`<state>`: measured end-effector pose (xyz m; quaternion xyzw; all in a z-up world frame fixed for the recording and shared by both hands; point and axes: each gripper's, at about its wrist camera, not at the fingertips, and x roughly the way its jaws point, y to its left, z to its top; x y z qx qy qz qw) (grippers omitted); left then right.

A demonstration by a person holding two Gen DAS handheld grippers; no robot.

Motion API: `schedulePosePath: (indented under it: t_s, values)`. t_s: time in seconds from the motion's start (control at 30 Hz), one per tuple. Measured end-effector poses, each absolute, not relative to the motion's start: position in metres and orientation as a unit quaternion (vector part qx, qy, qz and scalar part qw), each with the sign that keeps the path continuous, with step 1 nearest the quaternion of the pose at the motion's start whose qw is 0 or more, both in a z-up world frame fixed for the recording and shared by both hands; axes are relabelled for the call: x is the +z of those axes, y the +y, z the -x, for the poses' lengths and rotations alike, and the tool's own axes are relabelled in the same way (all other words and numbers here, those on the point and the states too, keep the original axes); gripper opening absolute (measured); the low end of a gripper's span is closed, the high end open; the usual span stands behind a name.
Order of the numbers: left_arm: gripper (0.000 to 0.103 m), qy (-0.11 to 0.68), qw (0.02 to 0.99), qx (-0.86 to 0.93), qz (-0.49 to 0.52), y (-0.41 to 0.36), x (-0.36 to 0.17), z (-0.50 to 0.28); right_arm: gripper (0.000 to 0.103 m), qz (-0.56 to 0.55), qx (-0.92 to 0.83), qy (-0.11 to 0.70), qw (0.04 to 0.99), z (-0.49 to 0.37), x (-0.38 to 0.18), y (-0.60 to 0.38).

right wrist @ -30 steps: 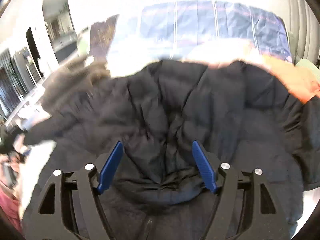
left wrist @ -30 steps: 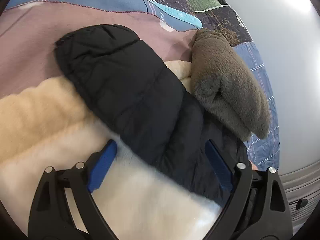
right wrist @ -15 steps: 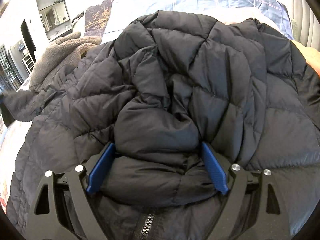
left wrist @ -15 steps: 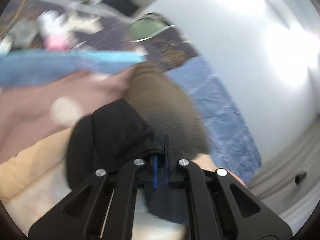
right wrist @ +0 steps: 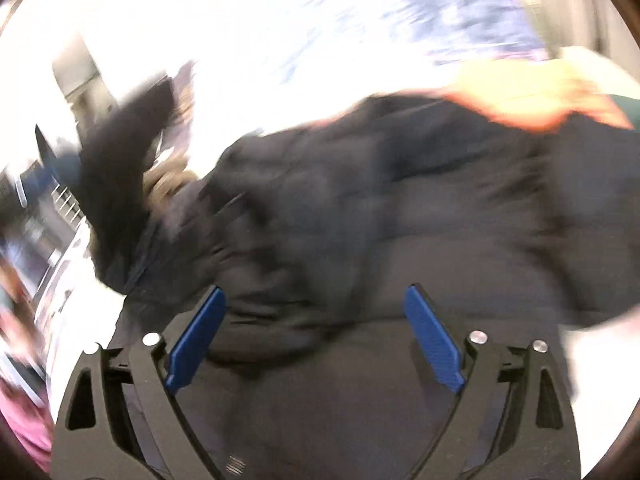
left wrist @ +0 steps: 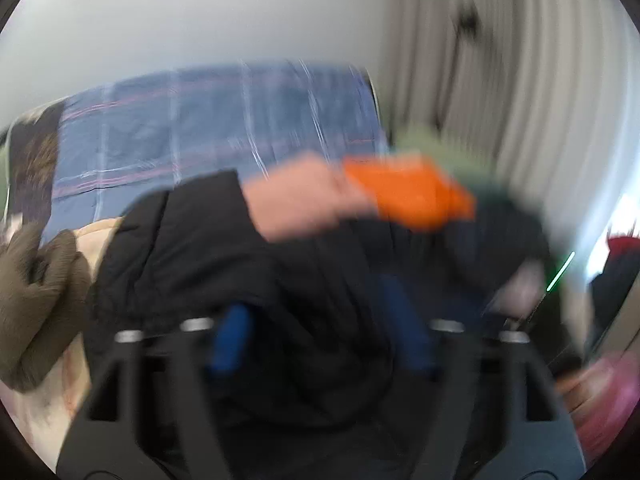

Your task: Fold large clothes

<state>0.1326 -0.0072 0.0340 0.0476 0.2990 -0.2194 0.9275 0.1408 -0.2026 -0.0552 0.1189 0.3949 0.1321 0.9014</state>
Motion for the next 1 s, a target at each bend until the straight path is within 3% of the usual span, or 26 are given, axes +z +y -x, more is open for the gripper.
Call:
schedulePosePath:
  t_s: [0.17,0.3,0.57,0.6,0.63,0.67,0.73,0.87,1.0]
  values:
    - [0.075,0.343,0.892,-0.223,-0.193,-0.066,-0.044,-0.114,0.092,-0.158,0.064,0.423,0.89,-0.123,-0.066,-0.271]
    - [0.082,0.35,0.881,-0.242,-0.206,-0.056,-0.052,-0.088,0.092,-0.151,0.074,0.432,0.886,-0.118,-0.073,-0.267]
    - [0.084,0.347,0.909,-0.168,-0.159,0.025,-0.039,-0.049,0.092,0.077,0.167,0.328,0.927,-0.101,-0.032,-0.133]
    - [0.081,0.354,0.914,-0.142,-0.137,0.041,-0.038,-0.053,0.092,0.111,0.179,0.31,0.927,-0.097,-0.027,-0.113]
    - [0.067,0.367,0.919,-0.112,-0.091,0.065,-0.038,-0.063,0.092,0.149,0.191,0.288,0.926,-0.092,-0.024,-0.088]
    - [0.045,0.377,0.92,-0.099,-0.051,0.08,-0.038,-0.072,0.091,0.174,0.199,0.276,0.924,-0.094,-0.022,-0.067]
    - [0.03,0.392,0.916,-0.079,0.031,0.112,-0.041,-0.086,0.087,0.199,0.211,0.27,0.918,-0.097,-0.024,-0.039]
    - [0.029,0.384,0.918,-0.031,0.093,0.146,-0.05,-0.104,0.081,0.242,0.2,0.283,0.906,-0.125,-0.05,0.014]
    - [0.029,0.39,0.914,-0.016,0.108,0.155,-0.067,-0.116,0.066,0.248,0.185,0.314,0.898,-0.161,-0.076,0.039]
